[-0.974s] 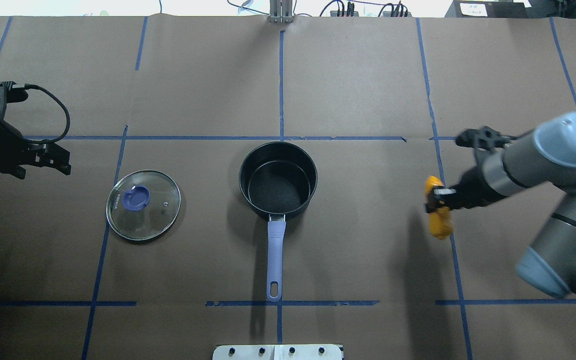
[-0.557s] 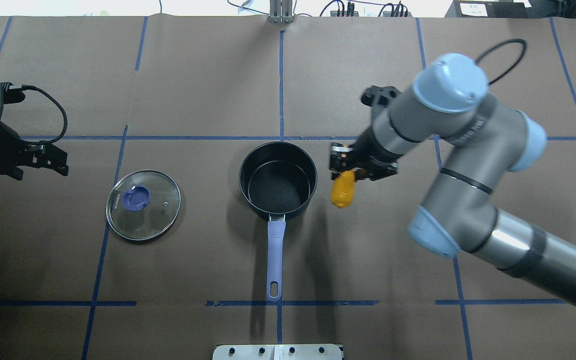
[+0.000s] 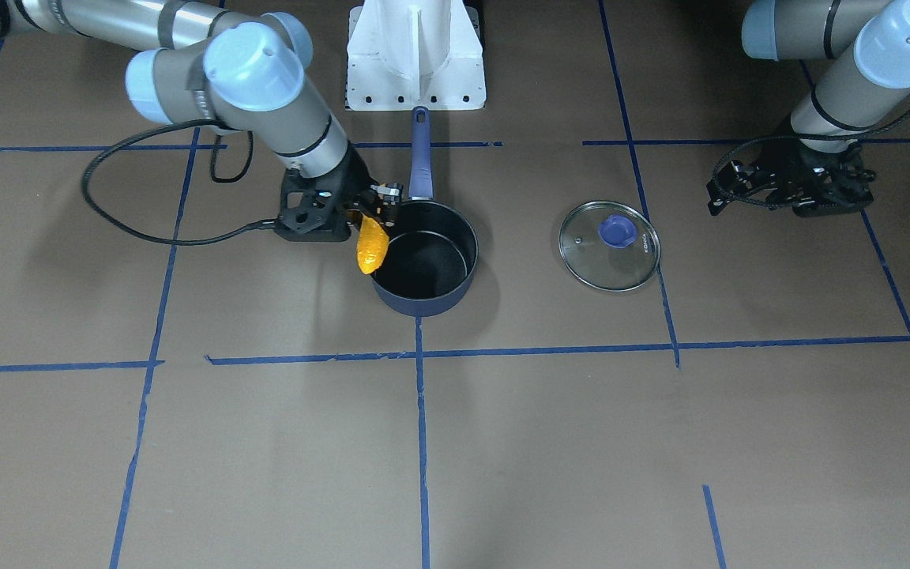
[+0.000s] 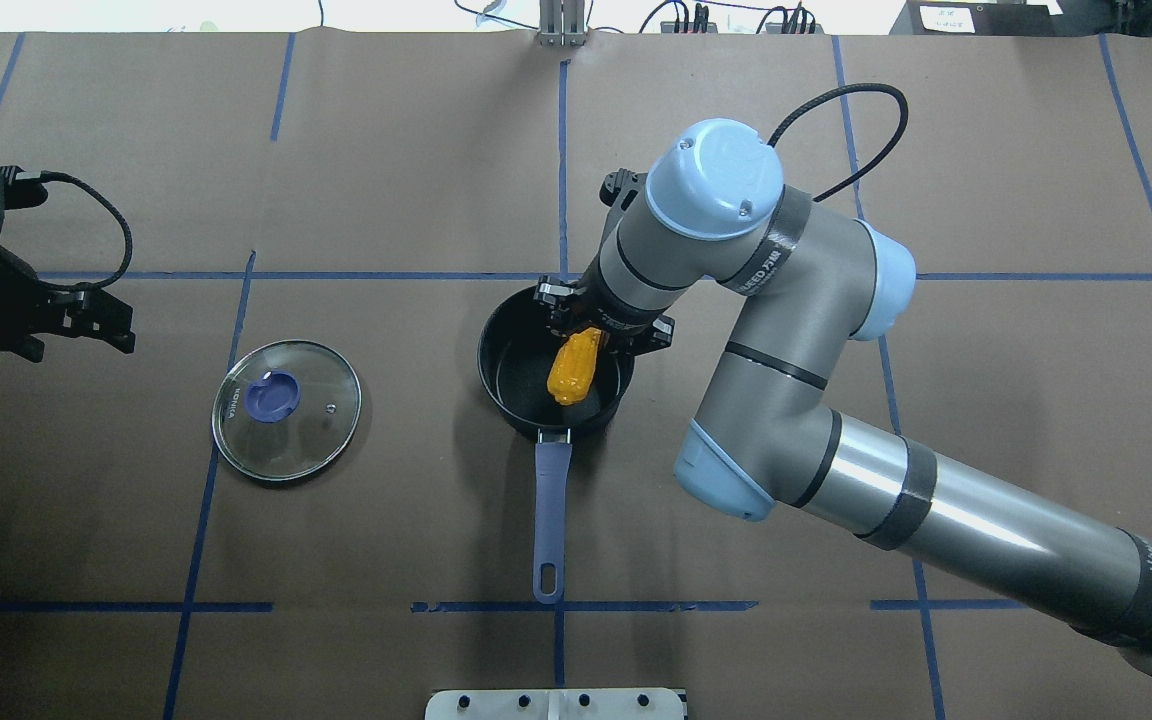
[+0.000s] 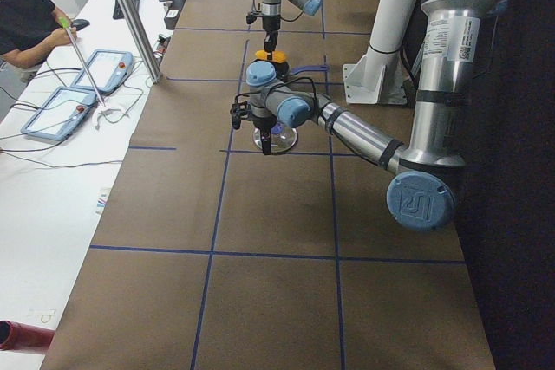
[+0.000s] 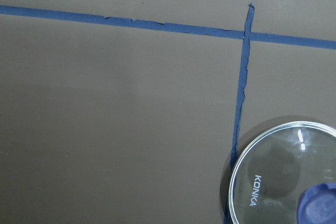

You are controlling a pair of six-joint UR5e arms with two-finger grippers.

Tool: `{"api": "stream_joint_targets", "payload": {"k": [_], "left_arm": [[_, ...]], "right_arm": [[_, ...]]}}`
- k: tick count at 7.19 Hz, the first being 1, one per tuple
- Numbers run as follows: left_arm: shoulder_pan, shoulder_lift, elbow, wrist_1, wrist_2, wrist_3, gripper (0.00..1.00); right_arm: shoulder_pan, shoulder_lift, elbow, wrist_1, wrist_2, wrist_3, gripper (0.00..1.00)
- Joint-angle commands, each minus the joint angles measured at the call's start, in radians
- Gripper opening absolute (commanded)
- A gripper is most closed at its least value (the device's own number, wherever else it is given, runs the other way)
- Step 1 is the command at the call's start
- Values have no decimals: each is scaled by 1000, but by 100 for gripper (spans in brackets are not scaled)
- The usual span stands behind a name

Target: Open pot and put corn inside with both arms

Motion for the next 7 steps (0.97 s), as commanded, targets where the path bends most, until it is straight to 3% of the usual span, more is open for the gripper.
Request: {"api": "stream_joint_targets", "payload": {"k": [1,2,3,4,5,6,7], "left_arm": [[0,1,-5,0,0,-2,100],[1,1,-5,0,0,-2,100],[1,1,-5,0,0,-2,100],[1,1,-2,-2,0,4,100],[1,4,1,-3,0,29,100],[1,8,12,0,1,137,100],[-32,46,18,2,3,300,100]], "right_arm": [[-4,20,-31,1,-5,4,4],[-5,20,-36,-1,-5,3,78],[-13,19,-34,-1,-7,6,99],[-13,14,-27,1,-7,9,100],[7,-34,55,-8,7,6,100],[56,-203,216,-13,41,-6,100],[143,-336,302,-13,91,-61,100]]}}
